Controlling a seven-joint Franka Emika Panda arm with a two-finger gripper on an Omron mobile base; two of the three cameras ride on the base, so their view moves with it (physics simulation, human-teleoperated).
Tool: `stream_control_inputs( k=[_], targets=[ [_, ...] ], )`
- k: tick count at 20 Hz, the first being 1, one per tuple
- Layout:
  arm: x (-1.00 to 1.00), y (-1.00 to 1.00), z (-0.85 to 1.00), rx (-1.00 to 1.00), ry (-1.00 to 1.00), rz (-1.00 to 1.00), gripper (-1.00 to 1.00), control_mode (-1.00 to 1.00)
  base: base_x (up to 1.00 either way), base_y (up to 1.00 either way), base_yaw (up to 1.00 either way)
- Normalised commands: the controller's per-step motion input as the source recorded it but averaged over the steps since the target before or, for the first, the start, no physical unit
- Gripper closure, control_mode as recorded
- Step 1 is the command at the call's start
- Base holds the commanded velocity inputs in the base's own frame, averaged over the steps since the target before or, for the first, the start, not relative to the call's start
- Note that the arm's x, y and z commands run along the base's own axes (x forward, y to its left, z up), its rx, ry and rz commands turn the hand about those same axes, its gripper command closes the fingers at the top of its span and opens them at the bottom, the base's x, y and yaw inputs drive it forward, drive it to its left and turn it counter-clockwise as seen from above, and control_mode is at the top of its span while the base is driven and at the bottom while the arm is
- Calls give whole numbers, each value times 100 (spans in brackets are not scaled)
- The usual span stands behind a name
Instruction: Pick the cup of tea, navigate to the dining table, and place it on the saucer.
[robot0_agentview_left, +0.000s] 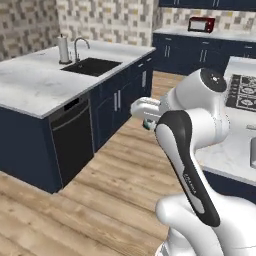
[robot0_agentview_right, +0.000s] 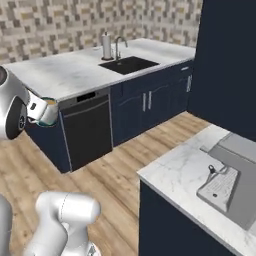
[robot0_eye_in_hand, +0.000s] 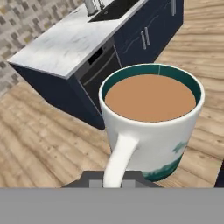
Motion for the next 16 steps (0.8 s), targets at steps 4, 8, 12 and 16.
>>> stream_control_inputs(
  k=[4, 8, 12, 16],
  targets=[
    [0, 0, 0, 0, 0, 0, 100, 100, 0, 0, -60],
    [0, 0, 0, 0, 0, 0, 100, 100, 0, 0, -58],
    [0, 0, 0, 0, 0, 0, 100, 100, 1, 0, -55],
    [0, 0, 0, 0, 0, 0, 100, 100, 16, 25, -42]
  ],
)
